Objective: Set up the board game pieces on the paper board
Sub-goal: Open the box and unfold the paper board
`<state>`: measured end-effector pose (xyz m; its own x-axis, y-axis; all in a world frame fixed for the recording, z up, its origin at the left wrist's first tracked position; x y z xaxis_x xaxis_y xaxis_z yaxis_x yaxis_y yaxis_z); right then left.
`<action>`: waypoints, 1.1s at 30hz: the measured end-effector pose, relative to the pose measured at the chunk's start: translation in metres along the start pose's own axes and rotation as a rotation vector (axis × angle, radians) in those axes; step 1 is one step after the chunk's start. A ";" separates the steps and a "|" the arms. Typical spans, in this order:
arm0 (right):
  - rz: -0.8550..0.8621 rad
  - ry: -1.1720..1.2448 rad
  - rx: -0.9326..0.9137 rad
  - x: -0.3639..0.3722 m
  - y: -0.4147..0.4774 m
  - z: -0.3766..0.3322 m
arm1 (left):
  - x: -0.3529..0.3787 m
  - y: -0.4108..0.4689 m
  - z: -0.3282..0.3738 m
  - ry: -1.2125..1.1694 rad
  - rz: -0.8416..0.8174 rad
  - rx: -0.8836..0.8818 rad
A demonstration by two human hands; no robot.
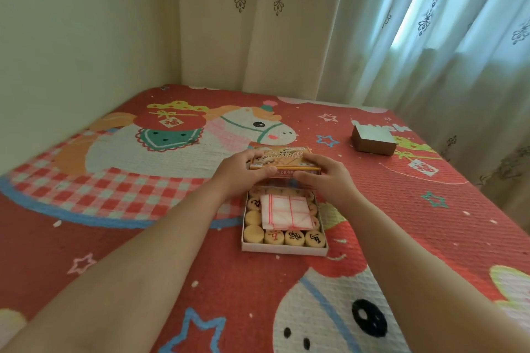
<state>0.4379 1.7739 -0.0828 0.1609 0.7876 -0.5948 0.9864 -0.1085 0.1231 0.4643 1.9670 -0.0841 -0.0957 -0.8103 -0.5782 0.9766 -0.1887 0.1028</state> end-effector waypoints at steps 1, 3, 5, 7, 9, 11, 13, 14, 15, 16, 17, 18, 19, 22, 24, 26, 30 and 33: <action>-0.006 -0.022 0.009 0.001 0.005 0.005 | 0.004 0.006 -0.001 0.028 -0.011 0.000; -0.027 -0.080 0.021 0.003 0.015 0.014 | 0.011 0.017 -0.006 0.089 -0.043 0.002; -0.045 -0.176 -0.001 0.004 0.025 0.021 | 0.015 0.028 -0.013 0.143 -0.061 -0.002; -0.049 -0.260 -0.032 0.005 0.034 0.024 | 0.016 0.039 -0.021 0.186 -0.053 -0.004; -0.035 -0.284 -0.053 0.006 0.043 0.026 | 0.016 0.049 -0.025 0.210 -0.035 0.004; -0.022 -0.301 -0.070 0.007 0.053 0.029 | 0.017 0.060 -0.027 0.239 -0.028 0.013; -0.012 -0.333 -0.082 0.007 0.062 0.030 | 0.018 0.067 -0.027 0.266 -0.022 0.023; -0.008 -0.343 -0.085 0.007 0.066 0.031 | 0.018 0.071 -0.027 0.271 -0.017 0.029; -0.004 -0.346 -0.086 0.008 0.070 0.032 | 0.019 0.075 -0.029 0.273 -0.011 0.027; -0.001 -0.347 -0.087 0.008 0.074 0.033 | 0.019 0.079 -0.030 0.274 0.000 0.031; -0.001 -0.349 -0.090 0.009 0.077 0.034 | 0.020 0.081 -0.030 0.279 0.012 0.032; -0.002 -0.354 -0.093 0.010 0.079 0.036 | 0.022 0.083 -0.031 0.293 0.027 0.038; -0.006 -0.364 -0.096 0.011 0.081 0.036 | 0.022 0.083 -0.031 0.315 0.042 0.039; -0.012 -0.411 -0.098 0.013 0.083 0.036 | 0.024 0.081 -0.028 0.360 0.065 0.042; -0.018 -0.457 -0.098 0.014 0.081 0.037 | 0.023 0.076 -0.026 0.322 0.074 0.052; -0.016 -0.463 -0.094 0.013 0.074 0.036 | 0.017 0.065 -0.020 0.188 0.140 0.065; 0.085 -0.284 -0.096 -0.001 0.049 0.028 | -0.001 0.032 -0.009 0.037 0.292 0.076; 0.077 -0.108 -0.114 -0.005 0.021 0.019 | -0.005 0.005 -0.009 0.015 0.228 0.063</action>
<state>0.4583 1.7568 -0.0922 0.2445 0.7092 -0.6612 0.9620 -0.0919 0.2571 0.4711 1.9747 -0.0879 0.1294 -0.8277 -0.5461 0.9588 -0.0362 0.2819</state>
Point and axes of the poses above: each hand's wrist, its own y-axis towards the middle knuckle, its own x-axis out of the palm, z = x × y, the point moved 6 cm from there along y, towards the middle knuckle, and after that the axes turned 4 degrees about -y, right-handed, at the moved point
